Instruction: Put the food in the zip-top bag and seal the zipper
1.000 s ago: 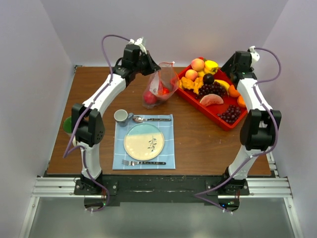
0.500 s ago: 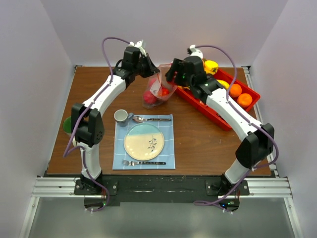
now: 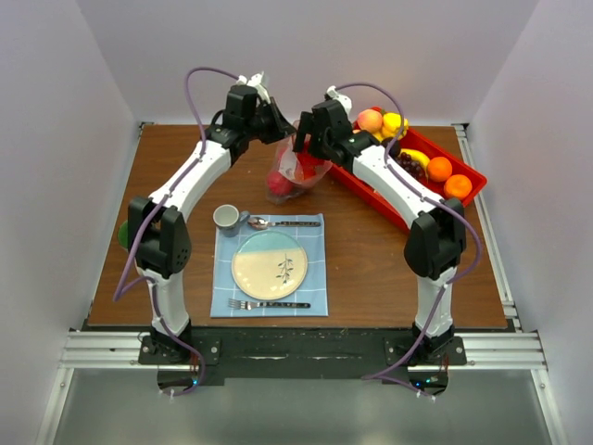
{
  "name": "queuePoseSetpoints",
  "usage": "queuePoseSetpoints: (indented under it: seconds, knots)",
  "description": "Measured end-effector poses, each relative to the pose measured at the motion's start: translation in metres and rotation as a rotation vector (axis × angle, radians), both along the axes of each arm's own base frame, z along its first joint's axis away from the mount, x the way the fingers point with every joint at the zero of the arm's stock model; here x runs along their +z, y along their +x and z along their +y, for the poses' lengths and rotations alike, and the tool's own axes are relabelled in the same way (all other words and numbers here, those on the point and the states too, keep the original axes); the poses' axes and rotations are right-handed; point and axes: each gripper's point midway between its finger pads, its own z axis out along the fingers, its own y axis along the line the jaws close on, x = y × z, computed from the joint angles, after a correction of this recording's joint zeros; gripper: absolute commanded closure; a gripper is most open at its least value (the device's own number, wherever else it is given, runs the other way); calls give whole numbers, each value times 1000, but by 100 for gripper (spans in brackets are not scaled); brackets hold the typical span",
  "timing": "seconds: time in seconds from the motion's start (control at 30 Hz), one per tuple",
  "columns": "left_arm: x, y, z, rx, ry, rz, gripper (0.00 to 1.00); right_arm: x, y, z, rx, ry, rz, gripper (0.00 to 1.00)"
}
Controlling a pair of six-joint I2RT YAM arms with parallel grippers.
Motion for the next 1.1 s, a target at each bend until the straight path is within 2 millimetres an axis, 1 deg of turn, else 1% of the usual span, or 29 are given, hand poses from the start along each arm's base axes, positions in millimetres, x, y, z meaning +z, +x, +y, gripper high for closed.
queuePoseSetpoints:
  seconds: [0.07,0.13,0.23,0.33,0.43,0.53,0.6,0.67,0.73,0.77,0.8,0.83,0.9,1.0,1.03,1.1]
  knots:
    - [1,-1,-1,-7,-3,-1,100,4,0,0,1,-8,6,1]
    - [1,-1,-1,-10,-5,0,100,17,2,1,2,1,-11,1]
    - [3,2,3,-2,-10,-10,100,41,4,1,3,17,-48,2]
    - [-1,1,7,2,-14,-2,100,55,6,1,-1,26,-74,2]
    - [-4,1,10,5,-19,6,100,58,2,-8,-18,-10,-77,5]
    - [-6,1,12,9,-29,6,100,64,-8,-27,-38,-42,-73,6]
    - [-5,2,12,13,-39,3,100,68,-22,-51,-61,-60,-66,8]
    - [-5,3,12,15,-46,2,100,74,-31,-84,-106,-65,-68,8]
    - [-3,4,11,15,-53,-4,100,76,-37,-122,-171,-72,-64,8]
    - [-2,4,11,14,-58,-6,100,73,-43,-142,-204,-77,-59,8]
    - [0,4,10,14,-64,-7,100,70,-44,-168,-257,-87,-47,8]
    - [1,4,10,15,-70,-7,100,65,-46,-188,-295,-93,-36,8]
    - [3,4,8,13,-81,-9,100,48,-52,-233,-388,-113,7,6]
    - [6,5,7,13,-100,-13,100,20,-60,-284,-494,-135,80,2]
    - [8,5,6,11,-104,-17,100,9,-63,-304,-537,-141,112,2]
    - [9,6,5,8,-110,-21,100,-7,-65,-331,-595,-141,153,1]
